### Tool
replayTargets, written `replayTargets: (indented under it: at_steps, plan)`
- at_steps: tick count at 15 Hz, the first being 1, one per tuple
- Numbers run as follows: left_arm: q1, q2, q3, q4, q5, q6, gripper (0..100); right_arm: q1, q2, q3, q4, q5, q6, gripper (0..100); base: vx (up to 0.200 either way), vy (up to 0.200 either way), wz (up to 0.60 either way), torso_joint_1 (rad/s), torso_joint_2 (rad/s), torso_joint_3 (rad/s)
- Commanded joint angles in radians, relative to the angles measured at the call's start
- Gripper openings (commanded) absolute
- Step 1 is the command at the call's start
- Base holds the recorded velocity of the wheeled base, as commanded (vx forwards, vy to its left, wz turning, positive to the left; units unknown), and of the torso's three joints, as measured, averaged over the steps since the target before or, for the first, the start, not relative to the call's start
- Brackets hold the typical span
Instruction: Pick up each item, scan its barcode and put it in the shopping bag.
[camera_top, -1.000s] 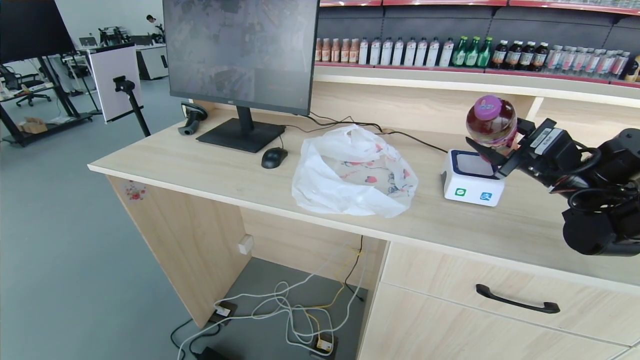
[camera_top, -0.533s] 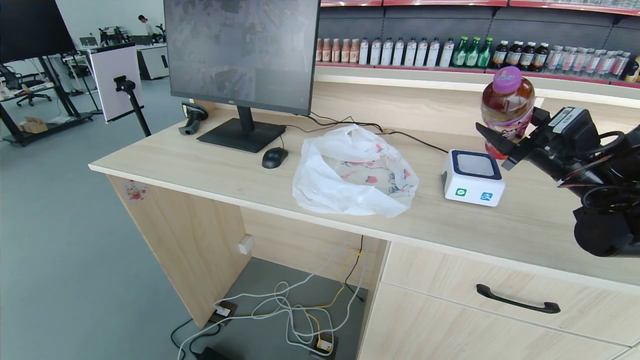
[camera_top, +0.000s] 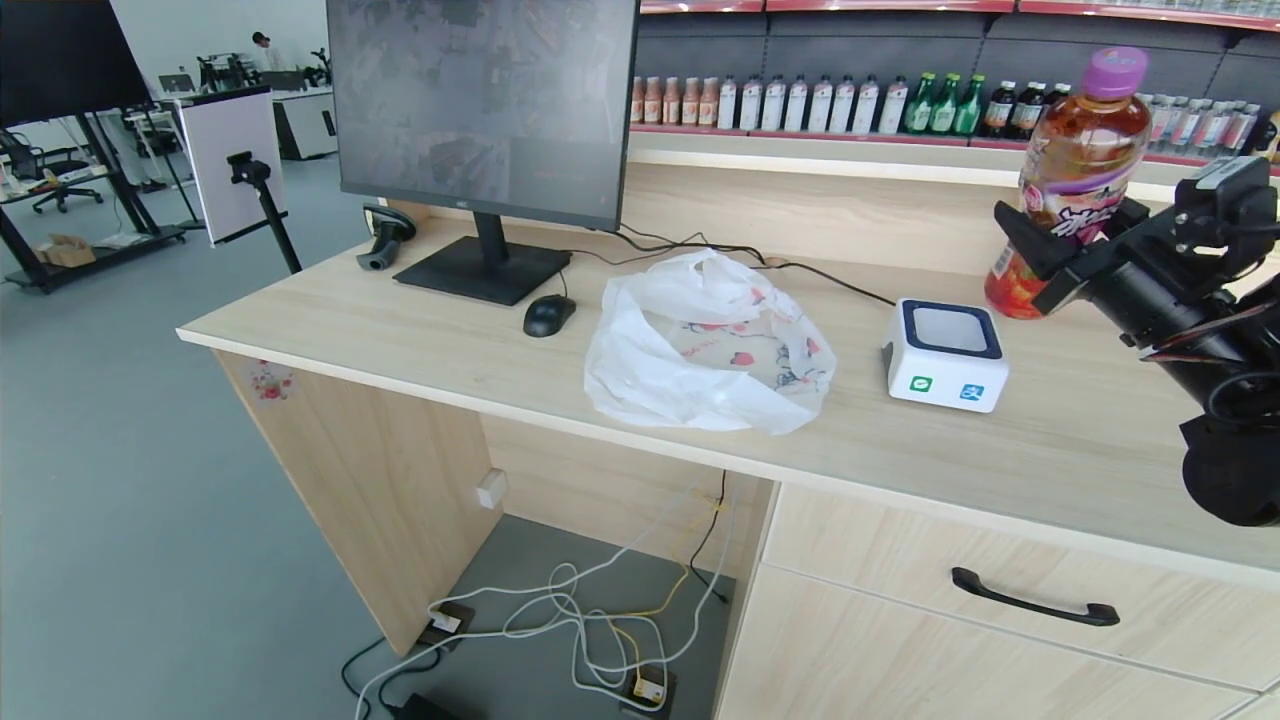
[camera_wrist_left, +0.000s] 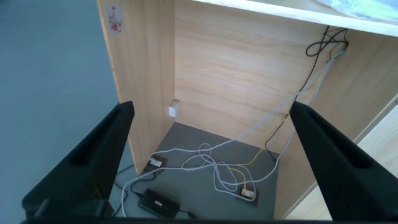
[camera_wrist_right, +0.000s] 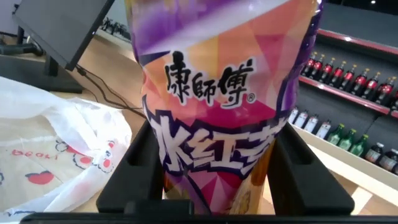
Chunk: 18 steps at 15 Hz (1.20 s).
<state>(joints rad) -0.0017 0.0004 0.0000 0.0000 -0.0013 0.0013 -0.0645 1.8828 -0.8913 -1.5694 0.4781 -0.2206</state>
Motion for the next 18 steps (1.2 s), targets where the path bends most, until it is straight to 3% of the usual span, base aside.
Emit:
replayTargets:
  at_steps: [1,6,10,12,18]
  plan:
    - [0.000,0.000,0.000,0.000,0.000,0.000,100,0.002,-0.028,0.028,-0.001,-0.022,0.023,0,0.000,0.000,0.00,0.000,0.00,0.000]
    - [0.000,0.000,0.000,0.002,0.000,0.000,100,0.037,-0.050,0.129,-0.001,-0.157,0.086,0,0.000,0.000,0.00,0.000,0.00,0.000]
    - [0.000,0.000,0.000,0.002,0.000,0.000,100,0.112,-0.073,0.176,-0.001,-0.349,0.190,0,0.000,0.000,0.00,0.000,0.00,0.000]
    - [0.000,0.000,0.000,0.002,0.000,0.000,100,0.137,-0.071,0.175,-0.001,-0.363,0.191,0,0.000,0.000,0.00,0.000,0.00,0.000]
    - [0.000,0.000,0.000,0.002,0.000,-0.003,100,0.143,-0.077,0.173,-0.001,-0.362,0.195,0,0.000,0.200,0.00,0.003,0.00,-0.002]
